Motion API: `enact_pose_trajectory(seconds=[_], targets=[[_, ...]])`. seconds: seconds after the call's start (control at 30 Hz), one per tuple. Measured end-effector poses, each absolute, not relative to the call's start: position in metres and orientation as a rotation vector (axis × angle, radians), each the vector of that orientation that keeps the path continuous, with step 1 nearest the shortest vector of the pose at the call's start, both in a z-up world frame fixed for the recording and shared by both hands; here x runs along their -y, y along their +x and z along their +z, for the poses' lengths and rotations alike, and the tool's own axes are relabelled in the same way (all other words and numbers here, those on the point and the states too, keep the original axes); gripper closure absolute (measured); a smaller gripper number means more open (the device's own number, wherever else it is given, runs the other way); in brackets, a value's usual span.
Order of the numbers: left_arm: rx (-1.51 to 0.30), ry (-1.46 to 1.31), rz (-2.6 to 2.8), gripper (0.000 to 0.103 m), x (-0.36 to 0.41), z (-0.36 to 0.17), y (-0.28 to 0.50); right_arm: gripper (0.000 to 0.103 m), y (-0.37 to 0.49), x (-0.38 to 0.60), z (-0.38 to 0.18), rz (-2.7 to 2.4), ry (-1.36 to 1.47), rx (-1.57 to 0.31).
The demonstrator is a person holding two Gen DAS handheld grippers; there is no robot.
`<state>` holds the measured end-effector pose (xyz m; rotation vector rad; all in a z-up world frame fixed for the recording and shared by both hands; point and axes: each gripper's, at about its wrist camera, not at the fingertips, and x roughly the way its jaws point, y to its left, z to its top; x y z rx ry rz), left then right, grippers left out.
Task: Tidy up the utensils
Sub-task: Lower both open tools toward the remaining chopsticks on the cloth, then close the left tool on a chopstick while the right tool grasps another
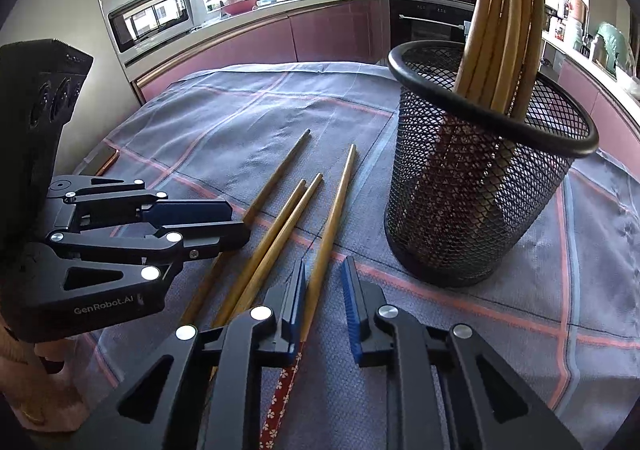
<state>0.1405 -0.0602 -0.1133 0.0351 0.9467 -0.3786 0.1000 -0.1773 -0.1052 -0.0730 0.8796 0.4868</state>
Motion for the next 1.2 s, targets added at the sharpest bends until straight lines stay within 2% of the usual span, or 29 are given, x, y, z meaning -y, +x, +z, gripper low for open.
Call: enact_pose_trajectory(seconds=[0.1,0.27,0.33,0.53,0.57,0.6,0.63,0.8,1.03,1.2], targets=[[-0.941,0.022,-0.371,0.092,0.061,-0.113,0.138,0.096,0.101,0.183,-0.106,0.492,-0.025,-0.887],[-0.927,-0.011,-0.353,0.095,0.056,-0.112,0.132,0.097,0.099,0.193,-0.105,0.491,0.031,-0.882],[-0.915,-0.016,-0.352,0.102,0.054,-0.109,0.127,0.097,0.096,0.197,-0.103,0.500,0.047,-0.875],[-0.930,0.008,-0.396,0.101,0.056,-0.109,0.116,0.097,0.087,0.195,-0.097,0.554,0.033,-0.858],[-0.930,0.009,-0.395,0.098,0.056,-0.109,0.115,0.097,0.087,0.194,-0.097,0.556,0.031,-0.860],[-0.926,0.015,-0.389,0.088,0.057,-0.110,0.116,0.097,0.087,0.193,-0.097,0.557,0.032,-0.862],[-0.928,0.018,-0.382,0.085,0.057,-0.110,0.116,0.097,0.087,0.192,-0.097,0.558,0.033,-0.863],[-0.939,0.027,-0.377,0.086,0.061,-0.116,0.126,0.097,0.087,0.190,-0.097,0.566,0.026,-0.867],[-0.934,0.021,-0.345,0.094,0.061,-0.115,0.129,0.097,0.087,0.185,-0.099,0.581,0.017,-0.870],[-0.933,0.032,-0.377,0.095,0.063,-0.112,0.119,0.097,0.085,0.185,-0.099,0.591,0.007,-0.865]])
